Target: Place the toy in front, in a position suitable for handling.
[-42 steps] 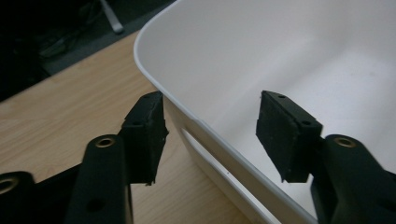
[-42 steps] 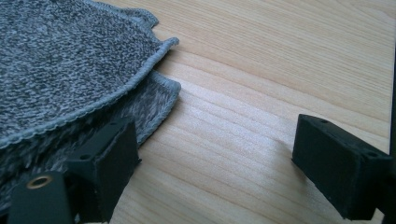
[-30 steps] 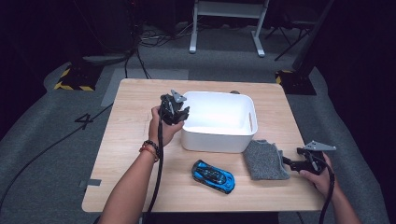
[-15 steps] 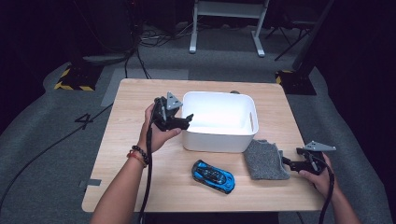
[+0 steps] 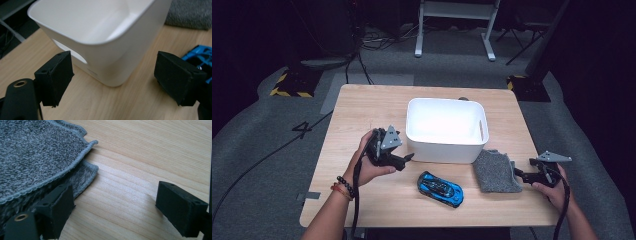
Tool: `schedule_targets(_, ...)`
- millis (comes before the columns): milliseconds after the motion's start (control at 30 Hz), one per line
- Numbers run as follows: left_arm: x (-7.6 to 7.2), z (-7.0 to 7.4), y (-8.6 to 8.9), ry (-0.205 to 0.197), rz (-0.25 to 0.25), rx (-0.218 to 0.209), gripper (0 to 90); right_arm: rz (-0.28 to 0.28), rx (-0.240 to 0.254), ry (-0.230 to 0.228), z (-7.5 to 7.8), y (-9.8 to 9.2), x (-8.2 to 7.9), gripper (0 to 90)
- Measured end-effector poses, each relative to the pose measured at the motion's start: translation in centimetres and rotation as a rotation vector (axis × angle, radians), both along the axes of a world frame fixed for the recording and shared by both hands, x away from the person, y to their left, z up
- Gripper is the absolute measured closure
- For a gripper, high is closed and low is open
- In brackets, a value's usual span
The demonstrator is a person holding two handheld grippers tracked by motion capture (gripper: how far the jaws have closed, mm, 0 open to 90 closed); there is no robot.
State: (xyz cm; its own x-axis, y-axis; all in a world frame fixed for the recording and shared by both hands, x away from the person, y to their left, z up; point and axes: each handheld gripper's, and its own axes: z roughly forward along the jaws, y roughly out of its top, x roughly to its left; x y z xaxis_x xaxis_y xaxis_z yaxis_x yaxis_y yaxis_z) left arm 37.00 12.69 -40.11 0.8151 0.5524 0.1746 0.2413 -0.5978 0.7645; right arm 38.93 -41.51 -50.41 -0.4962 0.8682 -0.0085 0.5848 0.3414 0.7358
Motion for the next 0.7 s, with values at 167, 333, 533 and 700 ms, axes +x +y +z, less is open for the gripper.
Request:
schedule_targets(167, -0.7, -2.6, -0.7, 0.065, -0.093, 0.04, 16.0, 0.0, 0.0, 0.0, 0.0, 0.0, 0.0, 14.8)
schedule_targets(333, -1.1, -4.7, -1.9, 0.148, -0.217, 0.099, 16.4, 0.001, 0.0, 0.0, 0.0, 0.0, 0.0, 14.8)
schedule_targets(533, -1.0, -6.2, -3.2, 0.206, -0.302, 0.1, 16.0, 0.001, 0.0, 0.0, 0.0, 0.0, 0.0, 14.8)
schedule_targets(700, -0.2, -7.1, -3.7, 0.249, -0.352, 0.083, 15.8, 0.002, 0.0, 0.0, 0.0, 0.0, 0.0, 14.8)
